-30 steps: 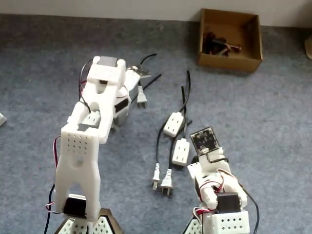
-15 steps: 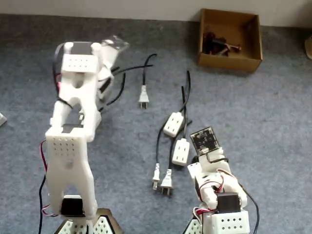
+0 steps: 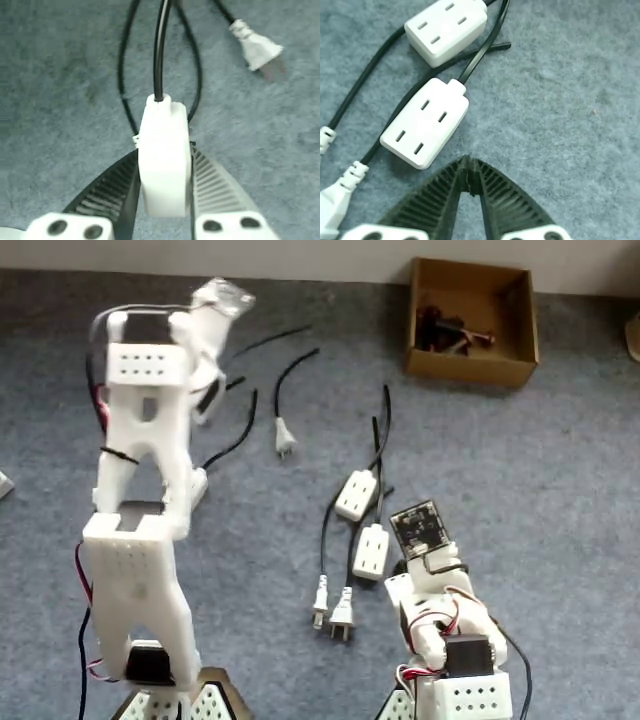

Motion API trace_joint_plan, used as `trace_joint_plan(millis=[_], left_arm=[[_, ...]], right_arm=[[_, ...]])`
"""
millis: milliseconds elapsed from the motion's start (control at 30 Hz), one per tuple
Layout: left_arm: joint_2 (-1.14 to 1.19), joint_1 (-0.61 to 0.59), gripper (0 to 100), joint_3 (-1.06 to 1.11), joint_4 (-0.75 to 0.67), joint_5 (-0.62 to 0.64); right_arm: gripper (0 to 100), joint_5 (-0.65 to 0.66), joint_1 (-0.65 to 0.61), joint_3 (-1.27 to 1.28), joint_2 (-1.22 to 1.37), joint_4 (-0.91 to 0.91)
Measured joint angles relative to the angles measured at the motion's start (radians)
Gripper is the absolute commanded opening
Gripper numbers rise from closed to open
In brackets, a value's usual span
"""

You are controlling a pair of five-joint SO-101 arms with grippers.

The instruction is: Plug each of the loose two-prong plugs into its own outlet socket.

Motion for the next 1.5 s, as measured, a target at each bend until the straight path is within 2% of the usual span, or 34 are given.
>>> trace_joint_plan(millis=[200, 300, 433, 667, 1100, 1500], left_arm=[[-0.091, 0.184, 1, 0.150, 0.000, 0.043], [-0.092, 0.233, 1, 0.167, 0.002, 0.057], [-0.069, 0.252, 1, 0.167, -0.015, 0.063], [0.037, 0.298, 1, 0.167, -0.097, 0.147], [0.181, 0.347, 1, 0.167, -0.167, 0.155], [0.195, 0.427, 1, 0.167, -0.176, 0.155]], right_arm=[[0.6, 0.000, 0.000, 0.000, 0.000, 0.000], [0.6, 0.000, 0.000, 0.000, 0.000, 0.000], [0.6, 0.000, 0.000, 0.000, 0.000, 0.000], [0.6, 0.000, 0.000, 0.000, 0.000, 0.000], [0.6, 0.000, 0.000, 0.000, 0.000, 0.000], [0.6, 0.000, 0.000, 0.000, 0.000, 0.000]])
